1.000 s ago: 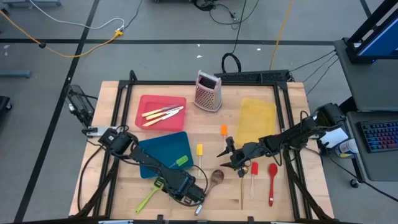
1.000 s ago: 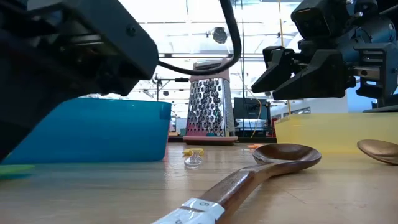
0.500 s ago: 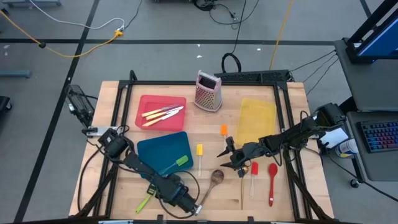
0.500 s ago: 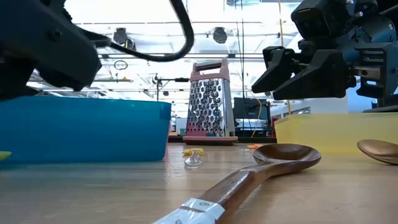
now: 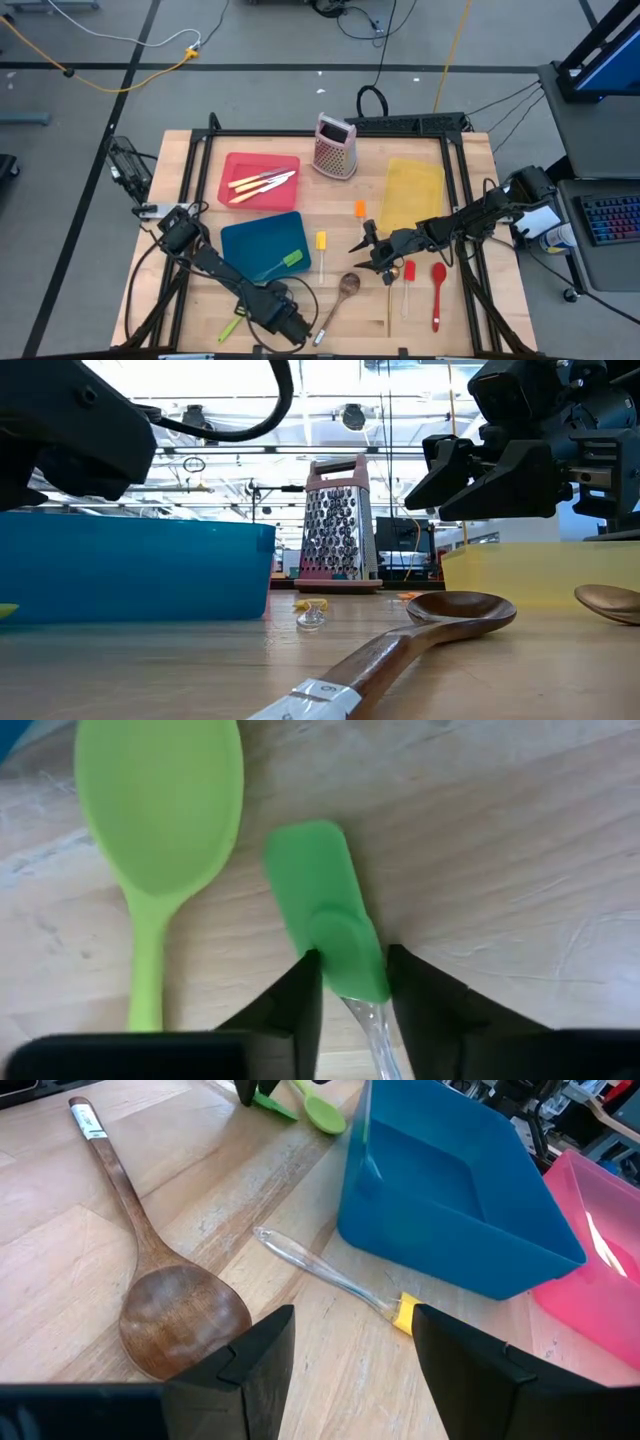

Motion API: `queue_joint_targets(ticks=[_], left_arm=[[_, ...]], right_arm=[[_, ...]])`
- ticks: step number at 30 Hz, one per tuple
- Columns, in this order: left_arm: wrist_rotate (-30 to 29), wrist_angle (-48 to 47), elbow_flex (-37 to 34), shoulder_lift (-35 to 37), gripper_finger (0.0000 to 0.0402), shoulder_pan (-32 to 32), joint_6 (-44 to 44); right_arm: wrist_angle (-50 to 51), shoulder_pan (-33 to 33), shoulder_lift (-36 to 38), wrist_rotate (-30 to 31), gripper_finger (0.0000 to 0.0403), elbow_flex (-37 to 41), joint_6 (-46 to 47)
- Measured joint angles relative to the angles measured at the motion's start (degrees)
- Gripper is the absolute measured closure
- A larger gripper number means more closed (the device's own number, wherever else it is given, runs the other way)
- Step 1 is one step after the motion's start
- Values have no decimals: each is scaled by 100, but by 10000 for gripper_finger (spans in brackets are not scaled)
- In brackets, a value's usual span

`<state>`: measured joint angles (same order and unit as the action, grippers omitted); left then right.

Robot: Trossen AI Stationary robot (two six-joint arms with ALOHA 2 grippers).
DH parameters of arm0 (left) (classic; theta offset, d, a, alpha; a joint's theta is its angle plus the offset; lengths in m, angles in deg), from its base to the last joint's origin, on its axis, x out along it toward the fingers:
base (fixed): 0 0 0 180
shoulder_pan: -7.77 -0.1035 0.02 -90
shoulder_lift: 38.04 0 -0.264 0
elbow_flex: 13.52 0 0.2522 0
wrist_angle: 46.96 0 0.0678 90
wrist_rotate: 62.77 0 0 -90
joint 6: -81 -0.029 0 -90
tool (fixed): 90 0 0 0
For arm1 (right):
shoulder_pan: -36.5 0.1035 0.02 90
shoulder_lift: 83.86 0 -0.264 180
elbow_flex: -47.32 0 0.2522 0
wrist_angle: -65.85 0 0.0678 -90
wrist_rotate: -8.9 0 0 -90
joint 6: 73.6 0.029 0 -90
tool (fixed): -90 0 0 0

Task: Pick & Place Kitchen Items
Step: Put the green spatula into the blue bin

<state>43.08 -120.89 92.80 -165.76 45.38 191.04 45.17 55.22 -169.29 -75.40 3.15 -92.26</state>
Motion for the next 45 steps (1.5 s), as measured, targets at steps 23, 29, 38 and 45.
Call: queue_joint_targets(ticks=[23,29,38,45], left_arm=[[-734,-1586,1770,-76,376,-439,-314],[-2581,-1984,2922,-83,376,-500,-913],[-3067,-2918,3155,113,368,-1049,-1809],[-2875,-2964,2851,98,376,-1787,-3361]], right_arm=[[-87,0,0,9,206,-2,-4],[-25,1,0,7,206,-2,-4],[-42,2,0,13,206,-2,-7],[52,1,0,13,206,-2,-7]])
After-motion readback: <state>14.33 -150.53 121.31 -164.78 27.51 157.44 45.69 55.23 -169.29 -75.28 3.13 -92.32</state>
